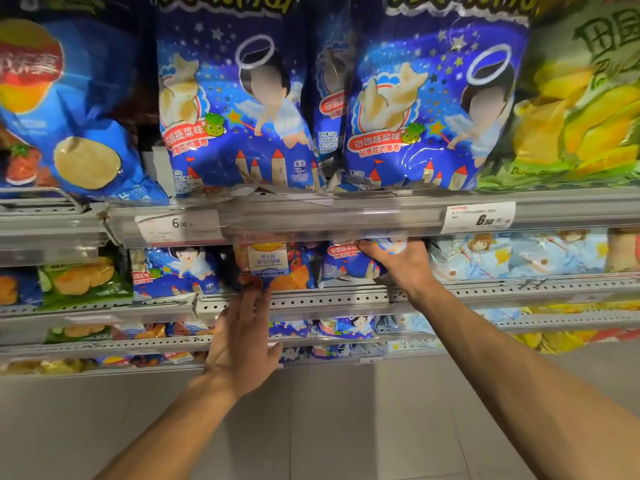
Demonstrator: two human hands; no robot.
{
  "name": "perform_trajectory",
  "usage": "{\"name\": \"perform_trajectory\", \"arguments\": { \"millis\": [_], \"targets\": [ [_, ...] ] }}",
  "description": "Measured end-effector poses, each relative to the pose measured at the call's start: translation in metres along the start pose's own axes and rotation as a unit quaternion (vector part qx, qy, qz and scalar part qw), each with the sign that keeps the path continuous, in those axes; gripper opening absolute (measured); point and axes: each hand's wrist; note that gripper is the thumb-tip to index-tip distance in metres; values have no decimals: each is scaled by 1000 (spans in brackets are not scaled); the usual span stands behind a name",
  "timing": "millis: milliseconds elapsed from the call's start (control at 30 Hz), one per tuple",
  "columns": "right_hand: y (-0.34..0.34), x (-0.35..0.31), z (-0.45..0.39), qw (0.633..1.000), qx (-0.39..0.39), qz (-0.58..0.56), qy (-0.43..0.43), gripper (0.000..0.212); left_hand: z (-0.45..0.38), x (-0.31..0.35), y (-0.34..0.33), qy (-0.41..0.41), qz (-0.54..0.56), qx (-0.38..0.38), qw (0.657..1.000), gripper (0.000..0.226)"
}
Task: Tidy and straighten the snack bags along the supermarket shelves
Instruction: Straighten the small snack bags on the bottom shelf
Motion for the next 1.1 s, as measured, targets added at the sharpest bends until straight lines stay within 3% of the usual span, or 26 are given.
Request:
{"name": "perform_trajectory", "arguments": {
  "millis": [100, 267, 467, 633, 767, 867, 967, 1033, 1100],
  "targets": [
    [13, 10, -2, 999, 18, 35, 34, 32, 0, 2, 0, 9, 1, -13, 1000, 102],
    [21, 20, -8, 995, -10, 100, 11, 71, 0, 6, -1, 34, -1, -11, 999, 104],
    [17, 21, -4, 988, -32, 152, -10, 87, 1, 8, 2, 33, 11, -19, 999, 107],
    [17, 20, 18, 989, 8, 139, 40, 75, 2, 5, 5, 27, 22, -24, 999, 107],
    [5, 29, 52, 980, 123, 117, 104, 65, 6, -3, 1, 6, 37, -25, 999, 99],
    [-16, 35, 86, 944, 234, 141, 185, 48, 10, -12, -1, -26, 56, 11, 998, 91],
    [-51, 29, 108, 947, 207, 129, 208, 33, 19, -27, 3, -67, 67, 44, 995, 79],
    [-77, 22, 111, 958, 158, 134, 198, 38, 24, -46, 6, -81, 68, 61, 993, 72],
    [-102, 12, 108, 968, 125, 133, 172, 51, 25, -72, 12, -36, 101, 98, 989, 69]
  ]
}}
Point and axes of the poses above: each hand's wrist, its own z-axis away from the middle knuckle, its own y-axis out of the back of the hand, x = y × z, and after that the axes turned 1 degree about x, right-handed
